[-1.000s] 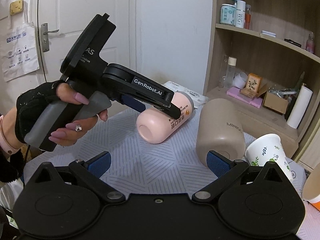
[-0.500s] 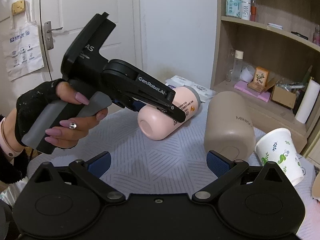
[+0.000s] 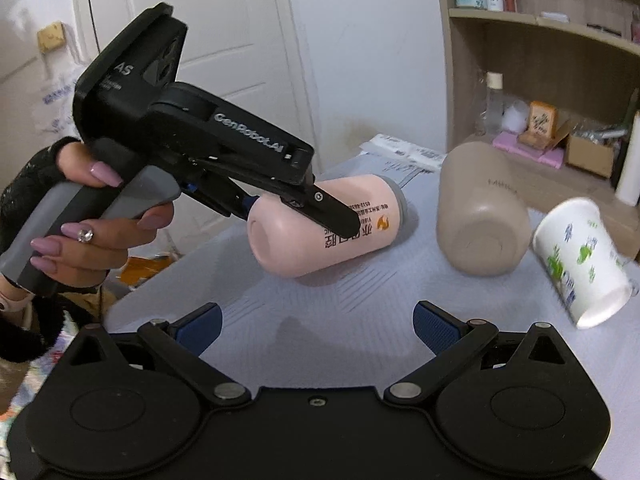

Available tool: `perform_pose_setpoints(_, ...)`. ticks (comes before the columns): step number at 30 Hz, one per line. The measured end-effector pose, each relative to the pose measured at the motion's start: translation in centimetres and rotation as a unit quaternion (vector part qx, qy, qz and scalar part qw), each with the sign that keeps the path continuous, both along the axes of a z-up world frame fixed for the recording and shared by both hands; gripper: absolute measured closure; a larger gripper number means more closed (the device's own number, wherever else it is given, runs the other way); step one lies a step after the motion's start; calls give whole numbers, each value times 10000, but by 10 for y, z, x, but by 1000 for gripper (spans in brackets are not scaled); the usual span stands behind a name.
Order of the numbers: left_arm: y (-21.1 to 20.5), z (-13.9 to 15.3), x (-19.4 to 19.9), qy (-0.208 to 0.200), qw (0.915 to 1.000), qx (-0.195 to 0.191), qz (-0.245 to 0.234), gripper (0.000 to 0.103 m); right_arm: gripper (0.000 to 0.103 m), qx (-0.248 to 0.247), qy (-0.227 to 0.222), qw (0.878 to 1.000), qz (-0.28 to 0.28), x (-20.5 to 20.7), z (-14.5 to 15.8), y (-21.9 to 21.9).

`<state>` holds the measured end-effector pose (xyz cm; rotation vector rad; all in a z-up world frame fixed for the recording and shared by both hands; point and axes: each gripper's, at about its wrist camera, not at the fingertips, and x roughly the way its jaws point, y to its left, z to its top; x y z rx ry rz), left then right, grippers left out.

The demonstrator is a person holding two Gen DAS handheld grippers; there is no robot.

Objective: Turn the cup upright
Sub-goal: 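Lift the pink bottle with the left tool and rotate it cap-up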

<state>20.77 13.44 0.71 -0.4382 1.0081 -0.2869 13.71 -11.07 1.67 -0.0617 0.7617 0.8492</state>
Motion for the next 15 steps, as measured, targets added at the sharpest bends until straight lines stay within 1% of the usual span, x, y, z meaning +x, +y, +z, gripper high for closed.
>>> perform_pose_setpoints(5,-18,-1,-25,219,9996,-20,-178,42,0,179,309,9993,98,-10,-5,-12)
perform_pose_setpoints(11,-43,1,-43,283,9990,-32,-342,42,0,208,438,9987,136,-22,-4,-23)
perform_pose_setpoints(15,-57,-6,-52,349,9981,-262,-426,42,0,183,550,9983,98,-19,-3,-33)
